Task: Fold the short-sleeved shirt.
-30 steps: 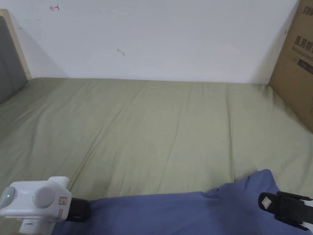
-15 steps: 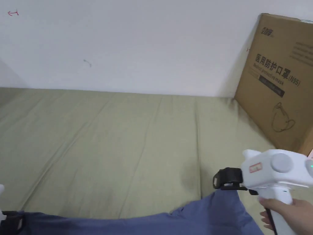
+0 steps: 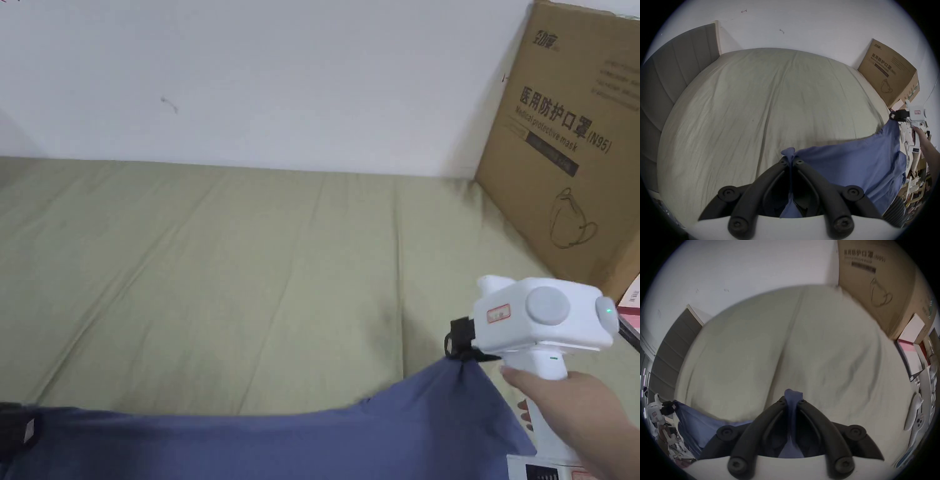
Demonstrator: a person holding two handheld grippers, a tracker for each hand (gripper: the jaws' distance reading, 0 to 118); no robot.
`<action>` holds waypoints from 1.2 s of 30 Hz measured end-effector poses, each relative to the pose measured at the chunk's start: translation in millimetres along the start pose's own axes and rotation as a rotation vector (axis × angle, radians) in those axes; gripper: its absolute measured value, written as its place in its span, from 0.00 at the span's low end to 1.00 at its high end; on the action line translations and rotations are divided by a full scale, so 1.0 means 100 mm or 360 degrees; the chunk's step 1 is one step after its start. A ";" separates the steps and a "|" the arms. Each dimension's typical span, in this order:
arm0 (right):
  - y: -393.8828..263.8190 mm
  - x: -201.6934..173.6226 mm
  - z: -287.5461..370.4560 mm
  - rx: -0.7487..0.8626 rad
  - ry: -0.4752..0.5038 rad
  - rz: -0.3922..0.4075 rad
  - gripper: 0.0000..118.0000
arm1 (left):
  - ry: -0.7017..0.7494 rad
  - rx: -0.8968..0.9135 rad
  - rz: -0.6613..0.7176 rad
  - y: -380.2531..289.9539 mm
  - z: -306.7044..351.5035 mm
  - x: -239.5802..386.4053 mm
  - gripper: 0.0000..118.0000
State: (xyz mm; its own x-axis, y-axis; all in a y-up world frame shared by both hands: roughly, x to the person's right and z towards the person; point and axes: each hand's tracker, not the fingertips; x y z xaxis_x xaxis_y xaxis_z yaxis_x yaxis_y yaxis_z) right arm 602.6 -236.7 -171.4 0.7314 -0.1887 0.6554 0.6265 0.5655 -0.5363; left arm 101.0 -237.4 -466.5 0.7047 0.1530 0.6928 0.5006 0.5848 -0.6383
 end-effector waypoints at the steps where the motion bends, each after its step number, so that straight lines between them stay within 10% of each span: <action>1: 0.04 0.01 0.08 0.0056 0.0024 -0.0036 0.04 | -0.0003 0.0017 0.0013 0.04 0.00 -0.01 0.01; 13: -0.70 0.07 1.45 0.0449 0.0109 -0.0180 0.04 | -0.0158 0.0168 -0.0085 0.15 0.42 0.03 0.01; 28: -2.63 0.28 1.71 0.0094 0.0071 -0.0296 0.08 | -0.0331 -0.0179 -0.0141 -1.12 0.82 -0.29 0.10; 29: -2.62 0.28 1.72 0.0090 0.0068 -0.0334 0.21 | -0.0329 -0.0184 -0.0121 -1.15 0.82 -0.31 0.22; 31: -2.61 0.24 1.74 0.0081 0.0072 -0.0415 0.83 | -0.0350 -0.0171 -0.0003 -1.21 0.86 -0.37 0.57; 36: -2.39 0.04 2.06 0.0237 0.0138 -0.0343 0.90 | -0.0456 -0.0015 0.0249 -1.13 1.20 -0.35 0.84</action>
State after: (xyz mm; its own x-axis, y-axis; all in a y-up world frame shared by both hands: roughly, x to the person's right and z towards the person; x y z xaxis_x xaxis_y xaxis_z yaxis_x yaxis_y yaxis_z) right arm 400.4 -206.9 69.5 0.6098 -0.3820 0.6945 0.7284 0.6154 -0.3011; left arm -39.9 -213.4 -378.5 0.6039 0.4594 0.6513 0.4027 0.5293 -0.7467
